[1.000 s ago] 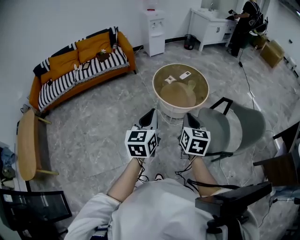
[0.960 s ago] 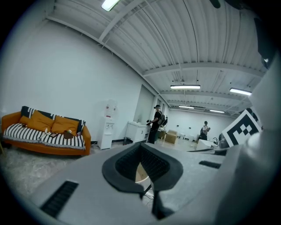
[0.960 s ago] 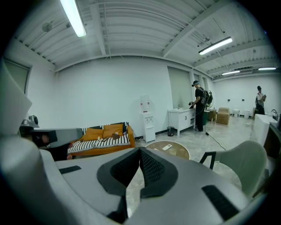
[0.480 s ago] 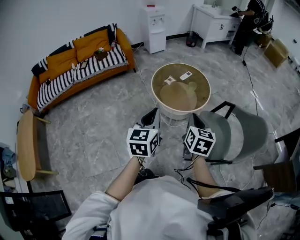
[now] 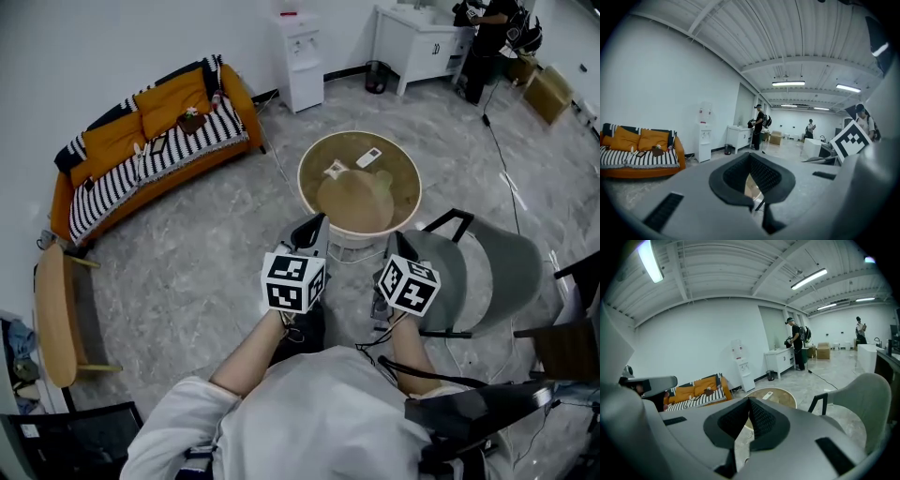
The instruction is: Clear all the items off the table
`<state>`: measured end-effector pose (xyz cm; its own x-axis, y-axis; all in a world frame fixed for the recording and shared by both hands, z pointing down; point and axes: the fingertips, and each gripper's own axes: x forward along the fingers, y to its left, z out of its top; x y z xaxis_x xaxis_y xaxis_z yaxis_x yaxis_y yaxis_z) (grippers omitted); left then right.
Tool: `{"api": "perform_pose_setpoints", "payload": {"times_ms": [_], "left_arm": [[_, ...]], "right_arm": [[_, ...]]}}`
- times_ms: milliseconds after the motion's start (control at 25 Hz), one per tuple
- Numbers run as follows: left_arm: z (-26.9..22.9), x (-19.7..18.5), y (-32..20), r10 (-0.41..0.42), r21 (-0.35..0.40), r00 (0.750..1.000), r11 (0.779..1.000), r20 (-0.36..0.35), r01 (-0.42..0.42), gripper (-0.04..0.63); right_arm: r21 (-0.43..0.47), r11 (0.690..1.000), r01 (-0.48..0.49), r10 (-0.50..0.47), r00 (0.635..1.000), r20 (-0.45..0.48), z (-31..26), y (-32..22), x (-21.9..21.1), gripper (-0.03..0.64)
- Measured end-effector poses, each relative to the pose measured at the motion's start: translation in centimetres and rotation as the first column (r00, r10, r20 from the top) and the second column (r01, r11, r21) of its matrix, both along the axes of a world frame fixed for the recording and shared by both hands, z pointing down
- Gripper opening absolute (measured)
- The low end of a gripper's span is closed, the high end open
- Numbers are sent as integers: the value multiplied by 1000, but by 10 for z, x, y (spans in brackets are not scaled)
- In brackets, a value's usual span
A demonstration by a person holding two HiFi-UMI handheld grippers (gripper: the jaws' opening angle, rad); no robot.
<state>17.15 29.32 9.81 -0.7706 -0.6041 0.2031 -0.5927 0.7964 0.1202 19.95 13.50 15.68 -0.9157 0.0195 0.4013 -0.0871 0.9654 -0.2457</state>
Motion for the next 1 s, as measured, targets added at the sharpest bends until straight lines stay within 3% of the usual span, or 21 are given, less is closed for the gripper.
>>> {"api": "perform_pose_setpoints", "payload": {"times_ms": [440, 680, 1000], "left_arm": [[-5, -149, -29, 93, 33, 995, 995, -38, -91, 8], [-2, -208, -48, 140, 62, 988, 989, -62, -136, 8], [12, -295, -49, 142, 52, 985, 989, -96, -138, 8]], "right_arm": [[16, 997, -79, 79, 997, 18, -22, -20, -122, 25], [37, 992, -123, 123, 992, 5, -30, -43, -168, 25], [59, 988, -143, 142, 990, 23, -35, -49, -253, 23]]}}
